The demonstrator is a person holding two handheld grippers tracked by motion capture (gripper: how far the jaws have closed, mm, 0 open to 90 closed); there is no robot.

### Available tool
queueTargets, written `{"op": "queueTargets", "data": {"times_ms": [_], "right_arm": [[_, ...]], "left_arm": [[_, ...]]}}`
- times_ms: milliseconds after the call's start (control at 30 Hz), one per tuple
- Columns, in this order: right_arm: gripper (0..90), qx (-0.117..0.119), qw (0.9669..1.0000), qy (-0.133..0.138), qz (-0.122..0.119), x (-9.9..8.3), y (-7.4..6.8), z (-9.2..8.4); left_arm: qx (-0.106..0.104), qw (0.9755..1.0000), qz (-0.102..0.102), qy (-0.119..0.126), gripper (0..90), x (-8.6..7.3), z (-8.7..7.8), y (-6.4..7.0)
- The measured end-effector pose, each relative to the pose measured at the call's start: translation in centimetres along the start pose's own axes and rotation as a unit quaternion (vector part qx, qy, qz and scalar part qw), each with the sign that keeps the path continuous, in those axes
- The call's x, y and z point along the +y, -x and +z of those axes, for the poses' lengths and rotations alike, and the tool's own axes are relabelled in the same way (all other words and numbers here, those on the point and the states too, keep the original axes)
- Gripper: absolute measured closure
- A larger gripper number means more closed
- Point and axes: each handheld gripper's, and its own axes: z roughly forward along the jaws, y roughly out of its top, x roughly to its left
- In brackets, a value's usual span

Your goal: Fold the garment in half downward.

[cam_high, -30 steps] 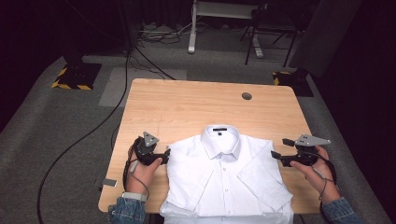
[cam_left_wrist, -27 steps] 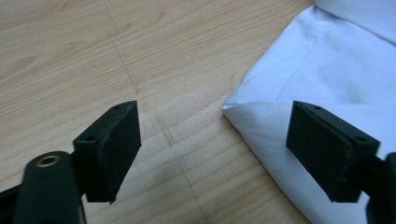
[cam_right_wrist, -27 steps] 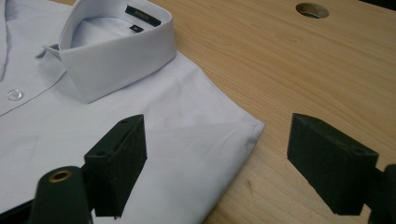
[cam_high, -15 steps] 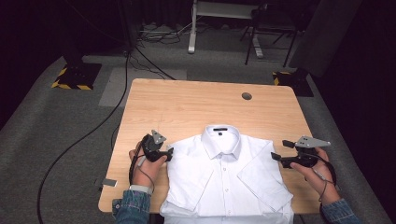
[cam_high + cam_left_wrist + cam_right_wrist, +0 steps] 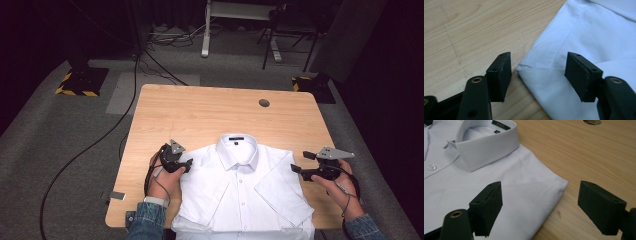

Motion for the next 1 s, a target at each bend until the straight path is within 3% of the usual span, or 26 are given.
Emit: {"op": "queueTargets", "data": {"times_ms": [167,267,400,600,1000], "right_arm": [[19.6,0.000,1.0000,0.000,0.001,0.0,0.0,0.1],[19.7,0.001,1.0000,0.002,0.001,0.1,0.0,0.2],[19.7,0.001,1.0000,0.001,0.001,0.1,0.0,0.2],[19.9,-0.002,1.0000,0.001,0.003,0.1,0.3,0.0],[21.5,-0.021,0.9997,-0.009,-0.002,0.8,1.2,0.3]], "left_arm": [[-0.007,0.9999,0.005,-0.010,53.9,0.2,-0.3,0.4],[-0.017,0.9998,0.005,-0.008,68.0,0.1,-0.3,0.7],[-0.025,0.9997,0.004,-0.005,78.3,0.1,-0.3,0.9],[-0.024,0.9997,0.009,-0.004,82.9,0.1,-0.3,1.0],[-0.038,0.9992,-0.009,0.003,83.3,-0.2,-0.2,0.7]]}}
